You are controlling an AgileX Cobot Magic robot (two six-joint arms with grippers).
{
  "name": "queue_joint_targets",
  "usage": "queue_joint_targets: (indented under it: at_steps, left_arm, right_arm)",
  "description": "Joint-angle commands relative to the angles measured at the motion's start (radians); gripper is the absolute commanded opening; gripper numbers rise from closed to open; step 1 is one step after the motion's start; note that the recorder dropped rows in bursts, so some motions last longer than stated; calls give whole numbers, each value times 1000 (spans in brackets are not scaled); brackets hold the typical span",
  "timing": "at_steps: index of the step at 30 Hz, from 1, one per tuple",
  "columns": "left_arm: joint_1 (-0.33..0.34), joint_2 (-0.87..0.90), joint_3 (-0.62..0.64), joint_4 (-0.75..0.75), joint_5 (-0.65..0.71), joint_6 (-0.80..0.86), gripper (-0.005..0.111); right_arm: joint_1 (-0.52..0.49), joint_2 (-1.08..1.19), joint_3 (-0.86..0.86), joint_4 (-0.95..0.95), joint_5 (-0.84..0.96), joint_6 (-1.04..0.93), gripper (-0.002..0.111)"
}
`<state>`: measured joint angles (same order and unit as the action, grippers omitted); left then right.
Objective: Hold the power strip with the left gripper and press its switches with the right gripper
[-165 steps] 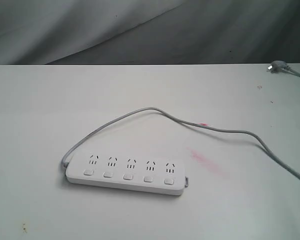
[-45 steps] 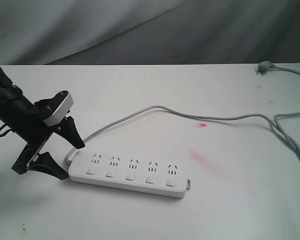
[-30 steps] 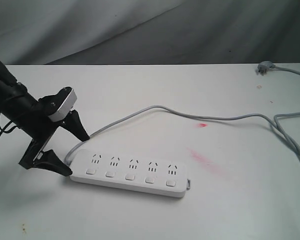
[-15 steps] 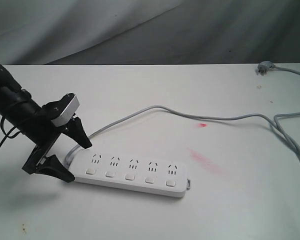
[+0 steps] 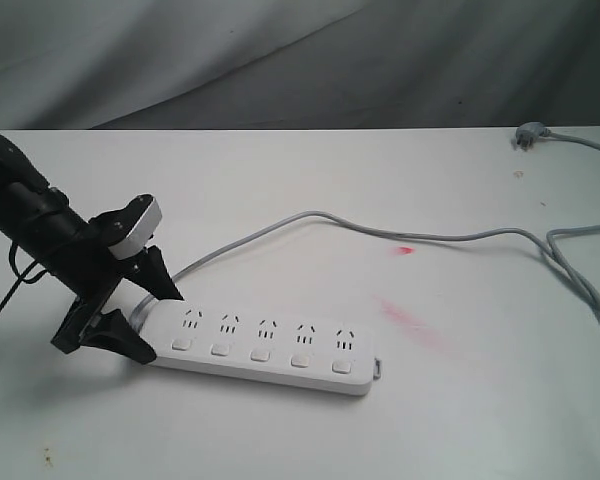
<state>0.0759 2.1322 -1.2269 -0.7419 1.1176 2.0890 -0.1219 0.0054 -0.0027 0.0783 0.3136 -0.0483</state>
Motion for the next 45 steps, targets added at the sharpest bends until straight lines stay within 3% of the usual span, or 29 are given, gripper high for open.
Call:
queue_joint_targets:
  at_steps: [1, 8, 41, 45]
  left_arm:
    - [-6, -1, -6, -8, 0, 5, 50]
    - [-6, -1, -6, -8, 0, 5, 36]
    - [-6, -1, -6, -8, 3, 5, 36]
    - [-6, -1, -6, -8, 3, 5, 36]
  right_arm:
    - [-7, -5, 3, -8, -10, 5, 3]
    - [-7, -5, 3, -8, -10, 5, 3]
    - [-7, -5, 3, -27, -12, -4, 3]
    - [-7, -5, 3, -19, -154, 9, 3]
